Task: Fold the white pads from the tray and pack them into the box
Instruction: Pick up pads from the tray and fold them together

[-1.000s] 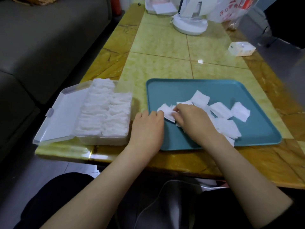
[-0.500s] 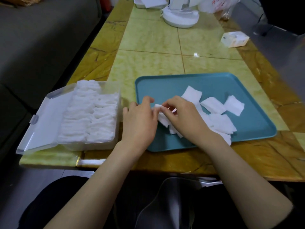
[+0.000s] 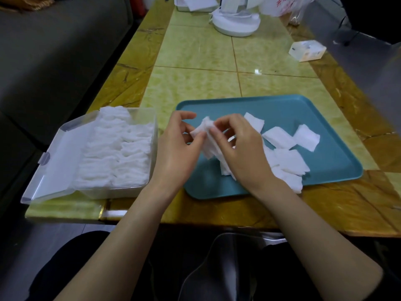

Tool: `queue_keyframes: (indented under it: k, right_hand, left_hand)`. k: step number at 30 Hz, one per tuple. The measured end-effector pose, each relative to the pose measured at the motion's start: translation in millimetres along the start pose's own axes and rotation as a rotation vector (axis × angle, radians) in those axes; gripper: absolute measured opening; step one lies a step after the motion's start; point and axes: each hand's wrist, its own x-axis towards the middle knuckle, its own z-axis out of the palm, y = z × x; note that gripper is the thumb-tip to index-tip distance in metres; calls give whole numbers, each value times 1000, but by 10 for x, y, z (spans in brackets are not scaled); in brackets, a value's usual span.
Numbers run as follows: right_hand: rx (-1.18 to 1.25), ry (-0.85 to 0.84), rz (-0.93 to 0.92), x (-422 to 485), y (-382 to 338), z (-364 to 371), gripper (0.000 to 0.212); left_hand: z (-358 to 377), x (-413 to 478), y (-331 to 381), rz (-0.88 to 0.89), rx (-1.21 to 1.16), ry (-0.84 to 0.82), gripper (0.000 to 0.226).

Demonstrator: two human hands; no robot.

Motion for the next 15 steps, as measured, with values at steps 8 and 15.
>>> queue_keyframes:
  k: [8,15]
  right_hand:
    - [36,-231,-59,8,26,-29,48]
    - [33,-195,-97,58,111,-67,20]
  left_hand:
    - [-38,-6,-9,17,39,-62,32]
    - [-110,-5,5,-15,65,-132,24]
